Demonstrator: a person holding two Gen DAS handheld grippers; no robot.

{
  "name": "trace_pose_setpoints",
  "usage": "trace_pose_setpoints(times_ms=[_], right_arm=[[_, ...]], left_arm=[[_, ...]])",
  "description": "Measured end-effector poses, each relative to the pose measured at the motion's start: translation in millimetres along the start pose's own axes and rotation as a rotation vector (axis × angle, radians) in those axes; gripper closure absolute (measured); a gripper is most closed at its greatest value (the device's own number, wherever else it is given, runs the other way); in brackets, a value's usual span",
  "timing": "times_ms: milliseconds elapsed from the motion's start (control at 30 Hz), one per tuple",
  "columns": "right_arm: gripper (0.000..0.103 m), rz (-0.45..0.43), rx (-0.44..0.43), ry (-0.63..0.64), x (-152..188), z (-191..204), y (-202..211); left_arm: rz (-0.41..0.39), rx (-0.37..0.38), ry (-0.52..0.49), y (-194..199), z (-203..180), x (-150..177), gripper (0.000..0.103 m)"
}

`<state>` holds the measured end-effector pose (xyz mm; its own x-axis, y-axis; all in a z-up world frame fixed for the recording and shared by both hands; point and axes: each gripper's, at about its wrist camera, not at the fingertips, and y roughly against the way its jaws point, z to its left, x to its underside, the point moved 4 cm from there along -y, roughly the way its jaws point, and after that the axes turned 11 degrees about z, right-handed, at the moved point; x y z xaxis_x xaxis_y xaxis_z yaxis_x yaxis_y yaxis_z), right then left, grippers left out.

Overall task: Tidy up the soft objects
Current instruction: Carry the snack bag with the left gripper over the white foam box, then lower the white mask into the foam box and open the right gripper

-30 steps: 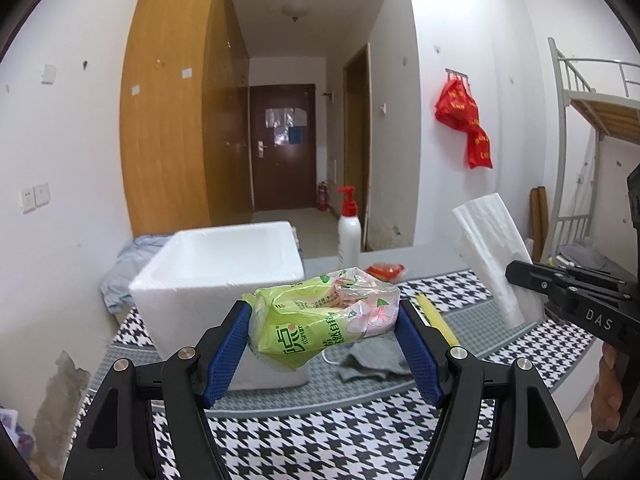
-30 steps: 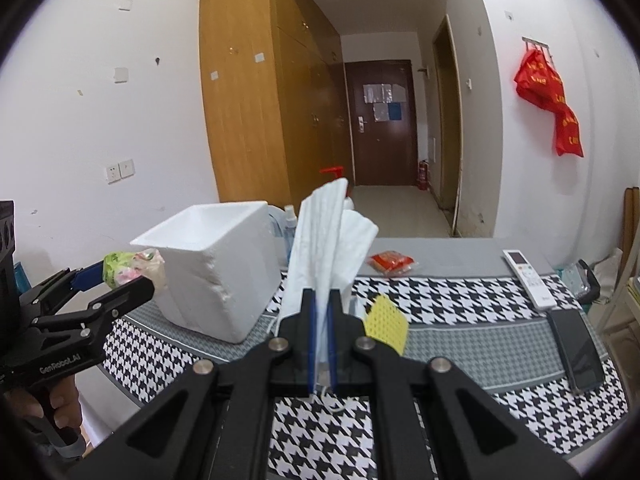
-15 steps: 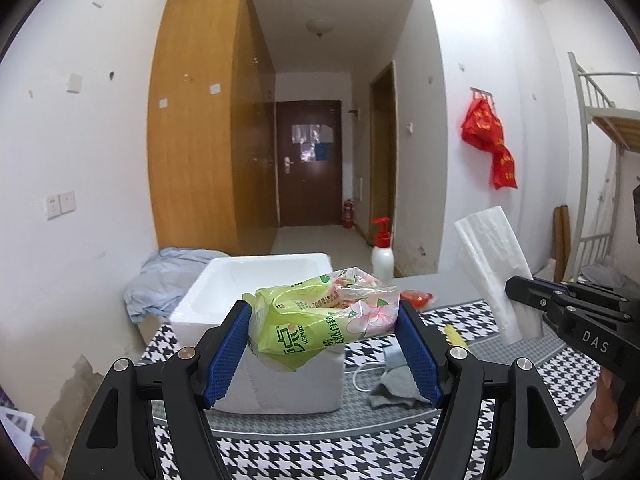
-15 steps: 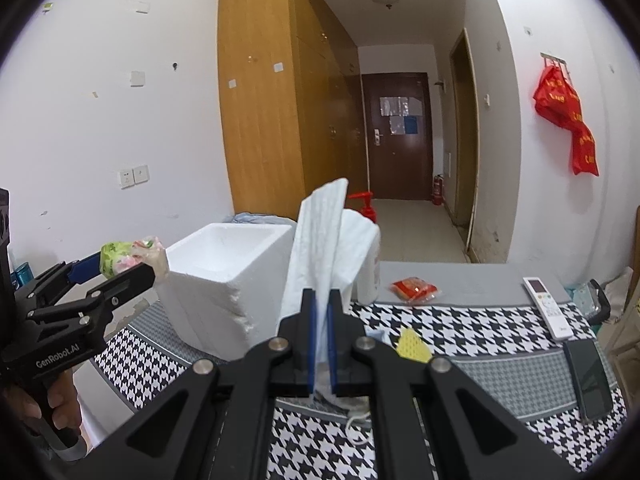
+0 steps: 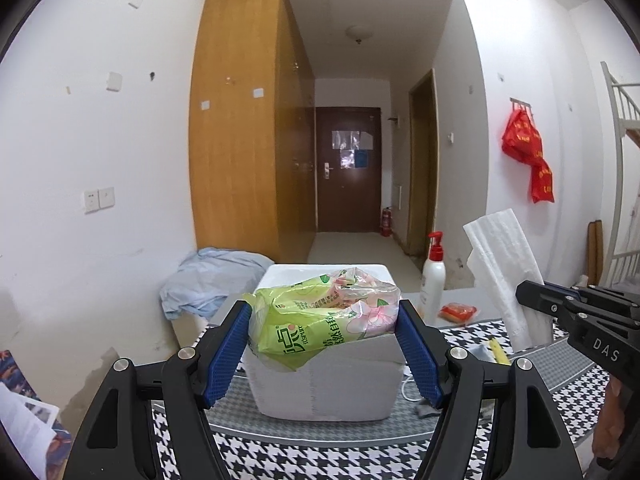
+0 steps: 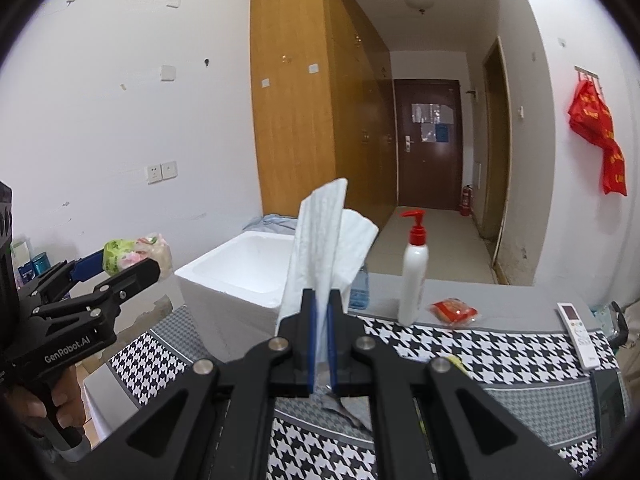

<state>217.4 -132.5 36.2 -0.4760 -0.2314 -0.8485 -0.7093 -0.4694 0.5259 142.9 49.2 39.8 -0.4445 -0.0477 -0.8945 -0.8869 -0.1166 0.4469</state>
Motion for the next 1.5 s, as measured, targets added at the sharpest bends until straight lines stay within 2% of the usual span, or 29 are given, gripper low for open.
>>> trace_pose_setpoints(times_ms=[600,867,967,1500], right_arm=[[0.095,0.037,-0.038,0.07,-28.3,37.1,-40.2],[0.095,0.026,-0.028,0.117,-44.5,53.7,-55.3],[0.095,0.014,-0.052,0.124,-51.3,57.9,-60.8],[0.095,0.104,-0.109,0.156,-65.5,74.1,-113.8]], left_arm=[[0.018,-0.042,0.028,-17.7,30.0,-4.8,0.03],[0.017,-0.048,0.043,-26.5,38.7,-4.4,0.03],[0.023,-0.053,0.051,-29.9,39.3,-3.5,0.029],[0.041,-0.087,0.085,-42.1,59.7,-2.4,0.029]])
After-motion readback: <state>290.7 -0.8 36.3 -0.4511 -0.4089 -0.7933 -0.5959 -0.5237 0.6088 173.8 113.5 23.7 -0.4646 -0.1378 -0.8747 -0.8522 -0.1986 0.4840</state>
